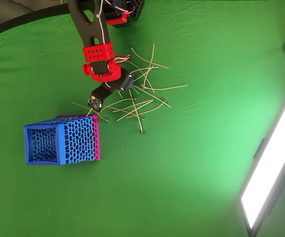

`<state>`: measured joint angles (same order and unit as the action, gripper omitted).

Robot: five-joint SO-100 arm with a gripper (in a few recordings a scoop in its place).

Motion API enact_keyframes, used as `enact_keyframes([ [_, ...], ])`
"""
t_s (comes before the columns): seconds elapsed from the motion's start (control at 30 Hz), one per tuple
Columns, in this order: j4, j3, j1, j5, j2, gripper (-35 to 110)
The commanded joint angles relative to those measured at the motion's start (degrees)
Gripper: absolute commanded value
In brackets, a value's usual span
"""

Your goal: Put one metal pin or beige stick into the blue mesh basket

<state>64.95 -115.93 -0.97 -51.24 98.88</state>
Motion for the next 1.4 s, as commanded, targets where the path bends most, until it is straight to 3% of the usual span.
enact_keyframes([
  [0.0, -0.6, 2.0, -0.4, -0.6, -0.1, 22],
  [1.37, -5.3, 1.3, 2.7, 2.4, -3.9, 16],
])
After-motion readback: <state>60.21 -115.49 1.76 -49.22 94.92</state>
